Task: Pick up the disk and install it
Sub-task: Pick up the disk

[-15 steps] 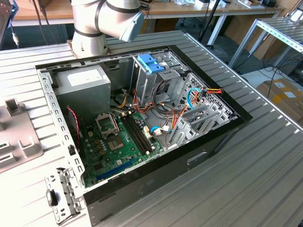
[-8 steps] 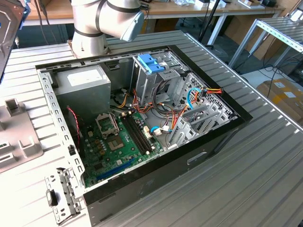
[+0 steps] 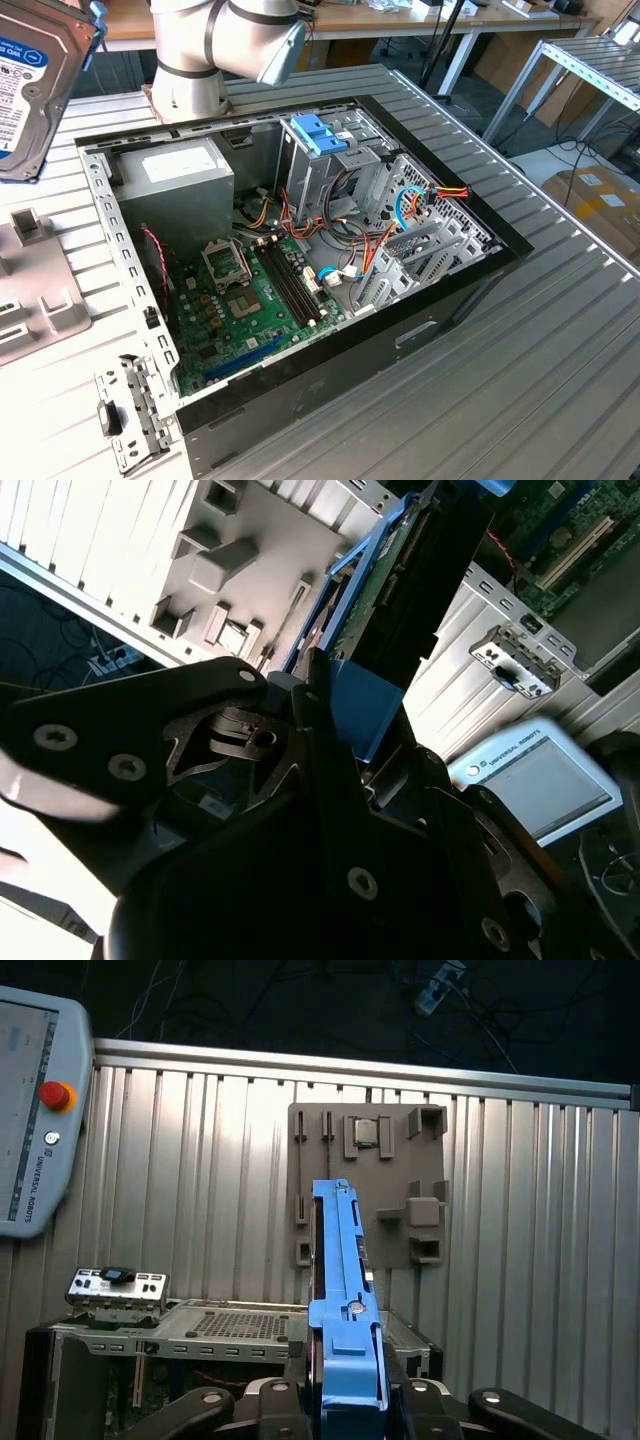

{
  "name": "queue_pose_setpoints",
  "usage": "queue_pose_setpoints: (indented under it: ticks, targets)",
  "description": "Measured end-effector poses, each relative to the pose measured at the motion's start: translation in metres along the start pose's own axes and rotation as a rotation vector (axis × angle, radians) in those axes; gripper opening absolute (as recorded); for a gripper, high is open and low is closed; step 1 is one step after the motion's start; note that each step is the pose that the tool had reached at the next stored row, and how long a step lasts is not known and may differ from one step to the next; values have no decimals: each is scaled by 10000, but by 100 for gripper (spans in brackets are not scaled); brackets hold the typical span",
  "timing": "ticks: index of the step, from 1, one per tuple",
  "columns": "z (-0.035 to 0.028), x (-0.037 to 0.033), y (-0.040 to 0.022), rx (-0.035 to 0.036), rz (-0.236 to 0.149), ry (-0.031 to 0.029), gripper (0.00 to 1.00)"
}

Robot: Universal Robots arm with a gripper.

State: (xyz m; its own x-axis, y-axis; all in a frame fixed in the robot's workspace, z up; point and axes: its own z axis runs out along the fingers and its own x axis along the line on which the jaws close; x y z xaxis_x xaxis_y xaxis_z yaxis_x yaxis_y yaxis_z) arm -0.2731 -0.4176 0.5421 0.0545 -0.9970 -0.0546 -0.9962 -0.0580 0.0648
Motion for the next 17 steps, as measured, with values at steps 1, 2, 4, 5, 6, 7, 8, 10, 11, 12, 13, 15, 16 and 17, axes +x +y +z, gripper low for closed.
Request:
queue_pose_setpoints:
  ticks: [1,2,4,5,6,7,8,10,11,12,13,15,16,17]
  targets:
    - [-2,22,-20,-1,1,0,37]
    - [-2,36,-30,-1,1,-1,37]
    - [-5,74,-53,-2,1,-1,37]
    - [-6,95,-65,-3,1,-1,37]
    - [-7,109,-73,-3,1,0,37]
    - [-7,123,-80,-3,1,-1,37]
    - [-8,135,-86,-4,1,0,37]
    - [-10,161,-102,-4,1,-1,37]
    - [-10,177,-110,-5,1,-1,37]
    - [-11,194,-118,-4,1,-1,37]
    - [-12,215,-129,-5,1,-1,37]
    - [-13,235,-141,-5,1,-1,37]
    - [-14,255,-151,-4,1,-1,37]
    - [-15,288,-170,-4,1,-1,37]
